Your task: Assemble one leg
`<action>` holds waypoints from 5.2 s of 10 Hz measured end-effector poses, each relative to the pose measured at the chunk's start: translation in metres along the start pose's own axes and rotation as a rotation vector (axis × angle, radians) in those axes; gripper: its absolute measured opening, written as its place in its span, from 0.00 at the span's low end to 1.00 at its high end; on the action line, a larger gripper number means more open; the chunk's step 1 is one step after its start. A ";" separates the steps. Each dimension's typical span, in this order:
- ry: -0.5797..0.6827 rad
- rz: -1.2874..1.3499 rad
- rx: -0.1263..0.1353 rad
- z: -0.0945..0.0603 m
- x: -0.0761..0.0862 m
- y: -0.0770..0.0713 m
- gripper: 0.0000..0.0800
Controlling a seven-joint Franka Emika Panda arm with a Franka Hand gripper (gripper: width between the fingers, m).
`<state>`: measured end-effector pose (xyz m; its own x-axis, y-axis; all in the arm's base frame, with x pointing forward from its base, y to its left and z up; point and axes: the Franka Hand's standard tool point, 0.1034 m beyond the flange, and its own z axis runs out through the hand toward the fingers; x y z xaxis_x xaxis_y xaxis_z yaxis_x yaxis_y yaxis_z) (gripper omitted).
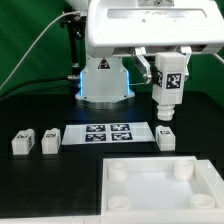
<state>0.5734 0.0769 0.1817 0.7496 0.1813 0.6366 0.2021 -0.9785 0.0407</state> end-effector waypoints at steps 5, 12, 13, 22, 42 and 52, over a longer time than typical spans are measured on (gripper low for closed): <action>-0.066 0.009 0.074 0.080 -0.029 -0.041 0.36; -0.080 0.037 0.067 0.103 -0.024 -0.033 0.36; -0.081 0.040 0.066 0.107 -0.024 -0.032 0.36; -0.060 0.047 0.060 0.118 -0.037 -0.032 0.36; -0.444 0.035 0.145 0.097 0.004 -0.023 0.81; -0.867 0.048 0.239 0.110 -0.020 -0.036 0.39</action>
Offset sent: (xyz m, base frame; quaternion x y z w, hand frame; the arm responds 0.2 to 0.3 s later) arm 0.0358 0.0417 -0.0591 0.0640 0.0688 0.0400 0.9948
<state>0.6210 0.1190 0.0826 0.9533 0.2462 -0.1749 0.2118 -0.9579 -0.1940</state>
